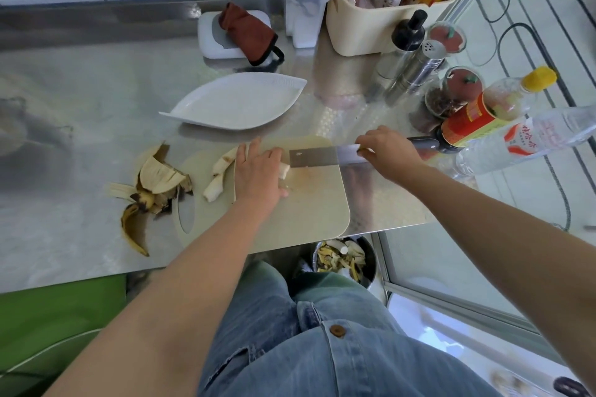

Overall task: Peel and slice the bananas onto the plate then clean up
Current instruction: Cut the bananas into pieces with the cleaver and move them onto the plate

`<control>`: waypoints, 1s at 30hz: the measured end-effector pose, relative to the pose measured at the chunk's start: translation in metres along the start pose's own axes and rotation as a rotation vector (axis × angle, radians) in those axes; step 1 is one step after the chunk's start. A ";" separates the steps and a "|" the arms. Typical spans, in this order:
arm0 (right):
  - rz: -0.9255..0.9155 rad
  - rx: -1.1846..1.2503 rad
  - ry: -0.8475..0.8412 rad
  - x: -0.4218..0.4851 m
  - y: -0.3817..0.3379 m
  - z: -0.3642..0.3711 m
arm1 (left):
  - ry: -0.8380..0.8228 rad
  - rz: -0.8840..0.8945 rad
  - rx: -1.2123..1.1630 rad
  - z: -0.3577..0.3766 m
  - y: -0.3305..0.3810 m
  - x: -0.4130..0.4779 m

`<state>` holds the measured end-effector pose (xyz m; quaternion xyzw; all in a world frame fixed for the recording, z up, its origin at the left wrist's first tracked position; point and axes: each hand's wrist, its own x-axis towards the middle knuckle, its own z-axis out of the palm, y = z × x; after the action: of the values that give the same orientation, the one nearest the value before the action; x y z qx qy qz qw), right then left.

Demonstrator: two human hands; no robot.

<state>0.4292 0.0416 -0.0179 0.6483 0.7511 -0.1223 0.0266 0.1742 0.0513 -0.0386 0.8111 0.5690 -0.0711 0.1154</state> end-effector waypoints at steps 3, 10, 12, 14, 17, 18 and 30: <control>0.023 0.004 0.012 0.002 0.001 0.002 | 0.000 0.002 -0.004 0.001 0.000 0.001; 0.072 0.009 0.057 0.004 -0.003 0.005 | 0.013 0.005 -0.003 0.000 0.000 0.000; 0.077 -0.010 0.070 0.005 -0.003 0.005 | 0.015 0.005 -0.002 0.000 0.000 0.000; 0.076 -0.028 0.076 0.008 -0.004 0.005 | 0.016 0.005 -0.005 0.000 0.000 -0.001; 0.068 -0.028 0.084 0.011 -0.005 0.007 | 0.017 0.004 -0.005 0.000 0.000 -0.002; 0.065 -0.026 0.087 0.012 -0.004 0.007 | 0.017 0.005 -0.003 0.000 0.000 -0.002; -0.056 0.071 0.091 -0.008 0.007 0.007 | 0.060 0.105 -0.113 0.009 -0.019 -0.003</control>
<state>0.4366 0.0330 -0.0237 0.6325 0.7644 -0.1202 -0.0340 0.1552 0.0521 -0.0488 0.8337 0.5322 -0.0083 0.1473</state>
